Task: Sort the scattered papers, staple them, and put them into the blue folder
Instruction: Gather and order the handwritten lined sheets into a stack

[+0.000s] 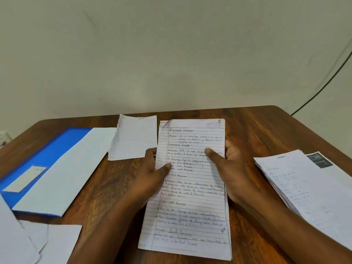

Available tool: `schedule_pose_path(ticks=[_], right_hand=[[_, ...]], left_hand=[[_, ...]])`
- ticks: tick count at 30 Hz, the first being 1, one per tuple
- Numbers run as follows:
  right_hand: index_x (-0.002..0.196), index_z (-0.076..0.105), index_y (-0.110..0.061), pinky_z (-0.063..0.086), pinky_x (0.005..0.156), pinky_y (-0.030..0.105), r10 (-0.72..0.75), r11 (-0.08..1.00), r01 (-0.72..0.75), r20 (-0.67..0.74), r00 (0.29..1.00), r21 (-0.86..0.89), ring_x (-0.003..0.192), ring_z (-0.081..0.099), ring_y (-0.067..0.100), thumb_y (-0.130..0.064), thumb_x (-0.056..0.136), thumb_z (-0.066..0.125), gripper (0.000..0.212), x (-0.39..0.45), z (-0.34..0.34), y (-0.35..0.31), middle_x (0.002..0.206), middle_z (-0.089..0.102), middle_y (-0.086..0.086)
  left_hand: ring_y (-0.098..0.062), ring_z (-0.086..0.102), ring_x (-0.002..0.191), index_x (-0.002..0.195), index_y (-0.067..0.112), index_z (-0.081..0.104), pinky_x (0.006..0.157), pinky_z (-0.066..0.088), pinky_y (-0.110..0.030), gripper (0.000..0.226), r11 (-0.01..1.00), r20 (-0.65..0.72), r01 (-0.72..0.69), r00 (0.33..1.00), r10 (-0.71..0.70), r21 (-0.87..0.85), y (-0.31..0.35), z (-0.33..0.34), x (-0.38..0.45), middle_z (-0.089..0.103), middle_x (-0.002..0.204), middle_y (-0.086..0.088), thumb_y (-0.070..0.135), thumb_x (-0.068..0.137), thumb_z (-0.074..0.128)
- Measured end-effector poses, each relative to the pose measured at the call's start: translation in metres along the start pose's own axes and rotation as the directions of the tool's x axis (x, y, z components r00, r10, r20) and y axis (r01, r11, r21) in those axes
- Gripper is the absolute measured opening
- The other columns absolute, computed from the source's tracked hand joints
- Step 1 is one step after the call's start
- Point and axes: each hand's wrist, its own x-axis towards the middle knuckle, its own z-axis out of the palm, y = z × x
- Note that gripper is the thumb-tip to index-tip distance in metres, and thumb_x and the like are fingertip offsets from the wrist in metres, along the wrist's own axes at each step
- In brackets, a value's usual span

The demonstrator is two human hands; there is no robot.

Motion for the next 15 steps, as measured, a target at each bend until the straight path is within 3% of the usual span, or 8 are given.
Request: schedule_pose_path(ticks=[4,9,12,15], right_hand=[[0.127,0.065,-0.011,0.062,0.091,0.041,-0.009,0.999,0.009,0.013,1.0,0.043,0.109,0.075,0.021,-0.005,0.097,0.068,0.031,0.003,-0.006,-0.005,0.119,0.077,0.003],[0.131,0.063,-0.006,0.063,0.087,0.04,-0.003,0.991,-0.008,0.083,0.997,0.13,0.111,0.074,0.028,-0.003,0.094,0.07,0.038,0.006,-0.01,-0.012,0.122,0.076,0.009],[0.128,0.064,-0.008,0.063,0.087,0.04,-0.021,0.995,0.013,0.084,0.996,0.104,0.11,0.074,0.027,-0.003,0.095,0.069,0.034,0.005,-0.01,-0.012,0.12,0.076,0.009],[0.129,0.063,-0.01,0.063,0.089,0.037,-0.052,0.999,0.052,0.089,0.995,0.006,0.11,0.074,0.021,-0.009,0.096,0.07,0.034,0.003,-0.009,-0.012,0.121,0.077,0.003]], left_hand=[[-0.017,0.072,0.117,0.136,0.022,0.049,0.102,0.059,-0.045,0.048,0.995,0.001,-0.003,1.0,0.003,-0.102,0.004,-0.002,-0.003,0.071,0.131,0.001,0.019,0.095,0.075],[-0.025,0.074,0.117,0.136,0.013,0.062,0.101,0.06,-0.047,0.047,0.978,0.129,0.073,0.99,-0.048,-0.194,0.013,-0.006,-0.009,0.077,0.126,-0.005,0.02,0.092,0.076],[-0.03,0.072,0.119,0.135,0.01,0.065,0.107,0.054,-0.056,0.054,0.97,0.185,0.11,0.98,-0.07,-0.218,0.012,-0.004,-0.011,0.075,0.128,-0.01,0.019,0.085,0.084],[-0.03,0.073,0.118,0.133,0.008,0.065,0.106,0.054,-0.055,0.049,0.966,0.194,0.117,0.978,-0.073,-0.229,0.011,0.0,-0.012,0.076,0.127,-0.011,0.013,0.085,0.077]])
